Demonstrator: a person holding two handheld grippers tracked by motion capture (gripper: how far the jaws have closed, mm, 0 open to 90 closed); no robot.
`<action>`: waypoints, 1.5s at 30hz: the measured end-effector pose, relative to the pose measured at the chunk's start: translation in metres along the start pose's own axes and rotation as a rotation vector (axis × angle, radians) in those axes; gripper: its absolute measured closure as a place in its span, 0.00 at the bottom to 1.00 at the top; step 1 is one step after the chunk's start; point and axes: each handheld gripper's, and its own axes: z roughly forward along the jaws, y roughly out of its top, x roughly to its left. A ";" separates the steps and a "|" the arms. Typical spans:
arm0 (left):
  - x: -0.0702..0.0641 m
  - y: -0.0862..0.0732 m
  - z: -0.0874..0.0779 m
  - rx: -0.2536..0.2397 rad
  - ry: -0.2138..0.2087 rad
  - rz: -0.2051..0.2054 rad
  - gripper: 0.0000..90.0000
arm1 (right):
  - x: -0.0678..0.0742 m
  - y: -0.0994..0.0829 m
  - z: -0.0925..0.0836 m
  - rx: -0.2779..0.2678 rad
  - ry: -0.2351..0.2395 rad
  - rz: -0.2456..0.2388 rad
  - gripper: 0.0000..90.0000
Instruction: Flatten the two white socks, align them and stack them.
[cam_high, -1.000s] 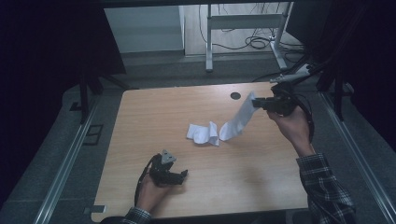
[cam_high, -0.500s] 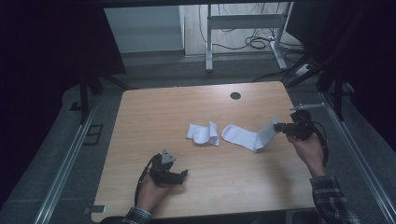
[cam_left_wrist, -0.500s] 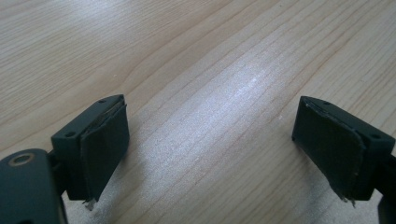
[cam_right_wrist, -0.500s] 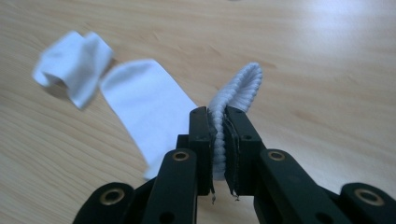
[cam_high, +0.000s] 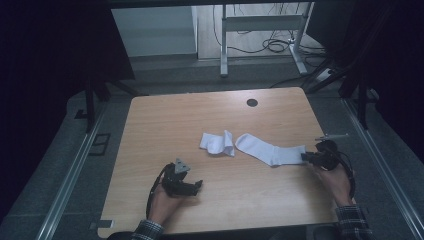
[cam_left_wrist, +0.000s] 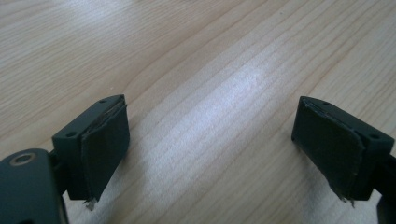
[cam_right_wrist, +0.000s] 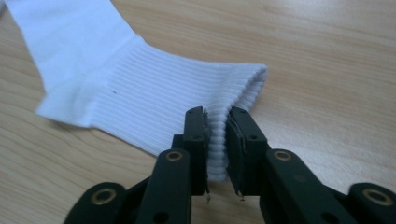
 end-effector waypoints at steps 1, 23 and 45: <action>-0.001 0.003 0.001 0.008 0.005 -0.009 0.15 | -0.001 -0.002 -0.001 -0.012 0.007 -0.002 0.79; -0.034 0.103 0.038 -0.114 -0.110 0.049 0.53 | -0.005 -0.009 0.001 -0.012 -0.066 -0.075 0.62; -0.060 0.155 0.107 -0.071 -0.073 0.038 0.69 | -0.030 -0.003 -0.008 -0.089 -0.082 0.012 0.70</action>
